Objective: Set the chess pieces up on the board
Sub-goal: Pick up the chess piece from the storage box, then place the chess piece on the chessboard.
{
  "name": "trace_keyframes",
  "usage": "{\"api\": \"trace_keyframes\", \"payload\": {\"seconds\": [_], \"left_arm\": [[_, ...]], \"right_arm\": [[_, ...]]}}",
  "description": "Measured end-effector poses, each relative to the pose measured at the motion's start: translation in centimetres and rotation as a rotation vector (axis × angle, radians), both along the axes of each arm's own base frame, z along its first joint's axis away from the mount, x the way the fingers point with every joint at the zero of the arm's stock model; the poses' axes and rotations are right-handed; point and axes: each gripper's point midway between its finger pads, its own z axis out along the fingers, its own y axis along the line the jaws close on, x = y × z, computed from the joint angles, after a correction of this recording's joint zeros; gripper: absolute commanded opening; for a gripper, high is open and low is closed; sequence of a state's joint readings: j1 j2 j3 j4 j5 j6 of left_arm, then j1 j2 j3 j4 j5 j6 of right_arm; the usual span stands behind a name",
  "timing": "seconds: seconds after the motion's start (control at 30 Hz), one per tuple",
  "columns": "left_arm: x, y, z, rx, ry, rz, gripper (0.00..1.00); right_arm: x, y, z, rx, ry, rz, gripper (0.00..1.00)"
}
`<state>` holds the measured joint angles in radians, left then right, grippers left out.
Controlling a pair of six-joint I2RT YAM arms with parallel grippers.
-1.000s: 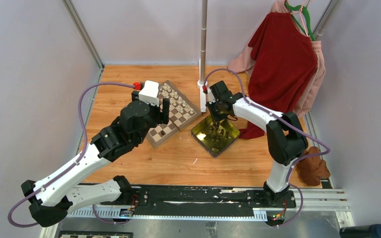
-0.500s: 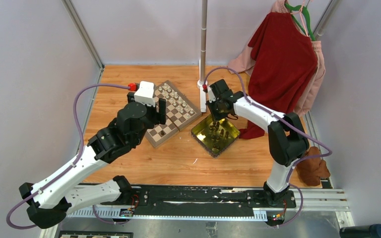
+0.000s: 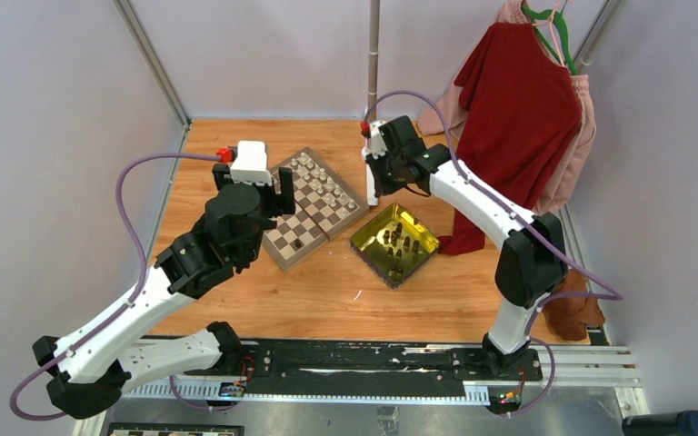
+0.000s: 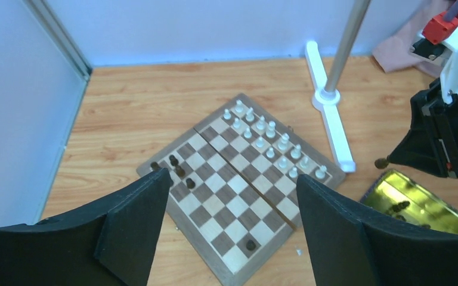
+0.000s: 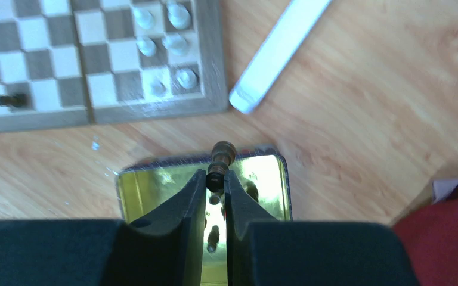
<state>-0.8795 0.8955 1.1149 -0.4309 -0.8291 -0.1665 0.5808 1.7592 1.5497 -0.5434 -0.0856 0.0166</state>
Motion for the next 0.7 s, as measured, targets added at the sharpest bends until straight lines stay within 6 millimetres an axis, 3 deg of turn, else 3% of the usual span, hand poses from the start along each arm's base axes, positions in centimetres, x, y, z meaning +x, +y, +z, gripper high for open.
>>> {"api": "trace_keyframes", "payload": {"seconds": [0.03, 0.23, 0.5, 0.7], "left_arm": [[0.1, 0.2, 0.4, -0.002, -0.013, 0.011, 0.88], [0.8, 0.6, 3.9, -0.026, -0.095, 0.06, 0.96], [1.3, 0.8, 7.2, -0.027, -0.164, 0.085, 1.0], [1.0, 1.4, 9.7, -0.032, -0.208, 0.088, 1.0]], "right_arm": [[0.3, 0.7, 1.3, 0.015, -0.021, 0.011, 0.0], [1.4, 5.9, 4.7, 0.069, -0.078, 0.092, 0.0], [2.3, 14.2, 3.3, 0.083, -0.052, 0.215, 0.0], [0.6, 18.7, 1.6, 0.085, -0.021, 0.299, 0.0]]}}
